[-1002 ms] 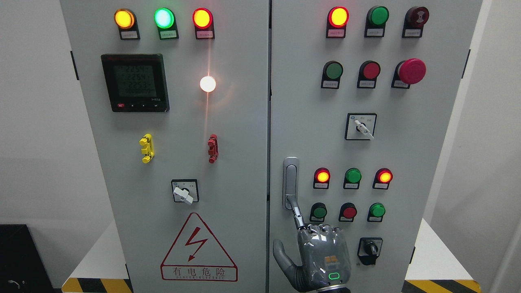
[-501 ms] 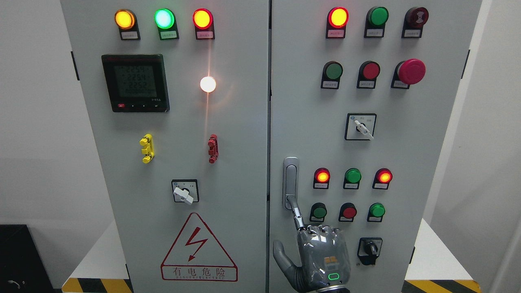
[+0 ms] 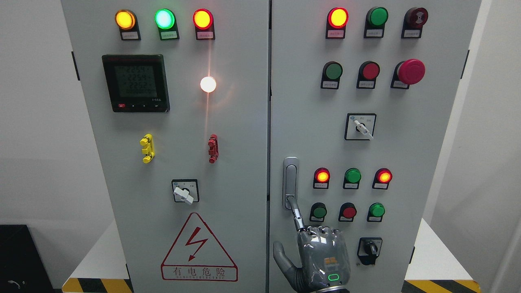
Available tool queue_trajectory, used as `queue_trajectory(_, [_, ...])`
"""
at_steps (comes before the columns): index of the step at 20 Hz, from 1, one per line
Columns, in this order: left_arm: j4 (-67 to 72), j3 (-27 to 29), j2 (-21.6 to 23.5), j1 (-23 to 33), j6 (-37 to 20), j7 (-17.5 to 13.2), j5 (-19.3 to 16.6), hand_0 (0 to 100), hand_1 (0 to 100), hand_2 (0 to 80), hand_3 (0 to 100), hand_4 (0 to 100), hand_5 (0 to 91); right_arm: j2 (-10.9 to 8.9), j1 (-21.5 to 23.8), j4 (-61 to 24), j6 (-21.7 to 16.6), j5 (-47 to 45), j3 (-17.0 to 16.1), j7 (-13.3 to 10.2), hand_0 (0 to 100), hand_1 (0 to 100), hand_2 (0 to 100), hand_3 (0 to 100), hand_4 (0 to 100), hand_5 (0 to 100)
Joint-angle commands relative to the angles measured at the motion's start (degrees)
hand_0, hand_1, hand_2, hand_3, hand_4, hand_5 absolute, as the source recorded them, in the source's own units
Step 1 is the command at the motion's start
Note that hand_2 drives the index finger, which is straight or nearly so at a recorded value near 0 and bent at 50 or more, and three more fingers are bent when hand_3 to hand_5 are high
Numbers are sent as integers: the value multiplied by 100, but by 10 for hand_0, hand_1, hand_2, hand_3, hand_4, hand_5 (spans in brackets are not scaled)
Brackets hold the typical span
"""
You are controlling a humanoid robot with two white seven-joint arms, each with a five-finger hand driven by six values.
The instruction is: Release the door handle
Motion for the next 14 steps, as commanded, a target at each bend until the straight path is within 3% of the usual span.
queue_trajectory(1, [4, 0, 7, 53, -1, 1, -1, 120, 556, 0, 0, 0, 0, 0, -7, 213, 3, -1, -22, 11, 478, 309, 0, 1000, 1000, 1000])
queue_trajectory(14, [-5, 0, -2, 53, -1, 1, 8, 120, 556, 0, 0, 0, 0, 8, 20, 275, 3, -1, 22, 2, 476, 309, 0, 1000, 1000, 1000])
